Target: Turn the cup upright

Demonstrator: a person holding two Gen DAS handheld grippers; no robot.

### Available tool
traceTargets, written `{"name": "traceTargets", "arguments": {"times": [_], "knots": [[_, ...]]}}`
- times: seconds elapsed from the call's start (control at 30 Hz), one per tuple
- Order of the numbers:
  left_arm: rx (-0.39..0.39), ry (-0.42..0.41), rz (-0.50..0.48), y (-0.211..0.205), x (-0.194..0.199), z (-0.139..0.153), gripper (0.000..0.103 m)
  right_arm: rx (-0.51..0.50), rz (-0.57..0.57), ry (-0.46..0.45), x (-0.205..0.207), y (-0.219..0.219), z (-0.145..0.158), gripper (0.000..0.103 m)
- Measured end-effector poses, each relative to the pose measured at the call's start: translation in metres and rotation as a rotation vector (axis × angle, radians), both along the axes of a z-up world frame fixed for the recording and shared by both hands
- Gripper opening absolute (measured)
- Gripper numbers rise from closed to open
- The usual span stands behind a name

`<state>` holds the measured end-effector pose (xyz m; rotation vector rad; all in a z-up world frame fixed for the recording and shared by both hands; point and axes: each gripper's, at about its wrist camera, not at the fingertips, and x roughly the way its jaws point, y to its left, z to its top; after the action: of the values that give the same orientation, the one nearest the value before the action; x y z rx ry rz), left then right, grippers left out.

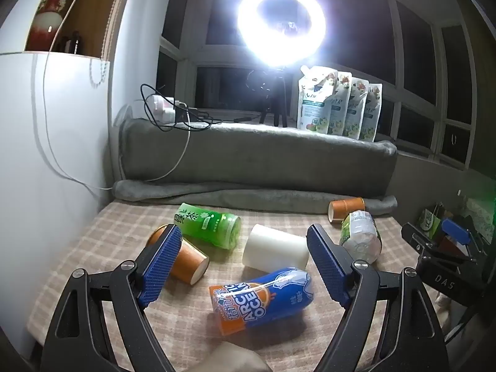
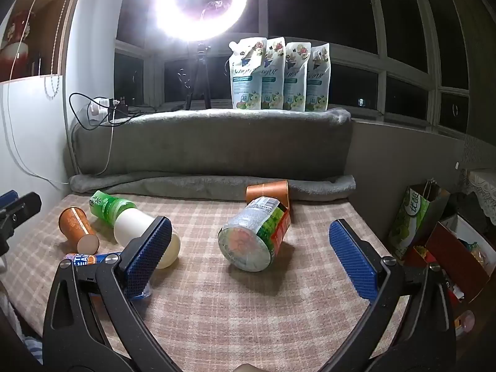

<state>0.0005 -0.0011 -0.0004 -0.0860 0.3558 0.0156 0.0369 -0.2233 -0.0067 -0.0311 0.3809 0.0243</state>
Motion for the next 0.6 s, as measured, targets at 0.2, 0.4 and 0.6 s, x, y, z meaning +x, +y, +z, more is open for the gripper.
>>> {"name": "traceTargets", "arguments": {"times": [0.2, 0.4, 0.6], "knots": [[-0.008, 0.016, -0.005, 0.0014, -0.0001, -0.0031, 0.083, 0.015, -0.001, -0.016, -0.0022, -0.0012, 0.0012, 0.103], [-0.003, 0.015, -0.004, 0.0001, -0.0031, -0.0042, 0.083, 0.015, 0.0, -0.018, -0.002, -0.0006, 0.001, 0.103], [-0.008, 0.018, -0.005, 0.0022, 0.0003, -0.0031, 0.083, 0.015, -0.002, -0.019, -0.0018, -0.0005, 0.0013, 0.103]]}}
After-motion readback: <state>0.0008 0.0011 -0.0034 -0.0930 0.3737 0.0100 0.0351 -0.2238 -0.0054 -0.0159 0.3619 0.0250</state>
